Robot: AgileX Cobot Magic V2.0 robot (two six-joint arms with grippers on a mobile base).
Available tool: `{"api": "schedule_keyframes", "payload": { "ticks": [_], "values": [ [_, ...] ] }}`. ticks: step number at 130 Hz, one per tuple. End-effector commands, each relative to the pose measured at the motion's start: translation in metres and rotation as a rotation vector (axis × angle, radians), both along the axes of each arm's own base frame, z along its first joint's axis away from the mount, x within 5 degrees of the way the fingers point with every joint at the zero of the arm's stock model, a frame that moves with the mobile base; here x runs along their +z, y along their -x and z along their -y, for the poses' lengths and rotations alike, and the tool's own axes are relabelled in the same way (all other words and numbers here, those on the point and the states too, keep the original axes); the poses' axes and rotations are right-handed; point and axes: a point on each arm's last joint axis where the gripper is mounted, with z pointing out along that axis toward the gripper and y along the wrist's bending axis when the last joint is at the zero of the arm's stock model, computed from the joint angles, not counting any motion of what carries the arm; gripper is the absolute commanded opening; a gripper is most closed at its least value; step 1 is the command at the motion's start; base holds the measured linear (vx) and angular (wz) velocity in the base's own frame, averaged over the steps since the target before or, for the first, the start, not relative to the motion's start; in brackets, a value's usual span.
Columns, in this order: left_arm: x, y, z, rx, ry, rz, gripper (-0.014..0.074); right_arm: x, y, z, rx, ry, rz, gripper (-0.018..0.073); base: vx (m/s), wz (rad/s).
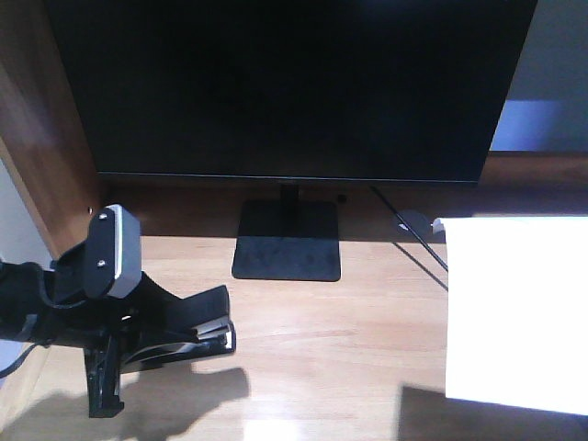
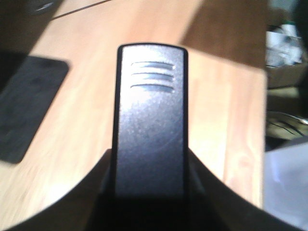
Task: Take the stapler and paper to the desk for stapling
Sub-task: 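Lower the black stapler toward the desk with the left gripper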
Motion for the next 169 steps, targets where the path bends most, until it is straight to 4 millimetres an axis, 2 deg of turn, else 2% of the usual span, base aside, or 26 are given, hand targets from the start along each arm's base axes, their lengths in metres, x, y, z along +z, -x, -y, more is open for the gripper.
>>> {"api": "schedule_keyframes", "payload": {
  "ticks": [1,18,37,68,92,132,169],
  "values": [
    [0.018,-0.01,0.007,-0.094,0.087,0.055,-0.0006,0.012,0.009,0.0,-0.003,0.001,0.086,-0.0007,0.0,0.0],
    [0.01,-0.026,0.011,-0.184,0.066,0.067,-0.0006,0.012,0.009,0.0,-0.003,0.001,0.087,-0.0007,0.0,0.0],
    [-0.005,-0.036,0.017,-0.205,0.07,0.028,-0.0006,0.012,0.009,0.0,-0.003,0.001,0.087,-0.0007,0.0,0.0],
    [-0.048,-0.045,0.031,-0.219,0.035,-0.1,-0.0006,0.012,0.009,0.0,-0.003,0.0,0.087,-0.0007,0.0,0.0],
    [-0.073,-0.051,0.034,-0.188,0.024,-0.171,-0.0006,0.012,0.009,0.0,-0.003,0.0,0.086,-0.0007,0.0,0.0],
    [-0.092,-0.057,0.034,-0.14,0.002,-0.208,-0.0006,0.012,0.009,0.0,-0.003,0.0,0.086,-0.0007,0.0,0.0],
    [-0.093,-0.055,0.033,-0.16,-0.011,-0.209,0.0015,0.012,0.009,0.0,-0.002,-0.001,0.089,-0.0007,0.0,0.0]
  ]
}}
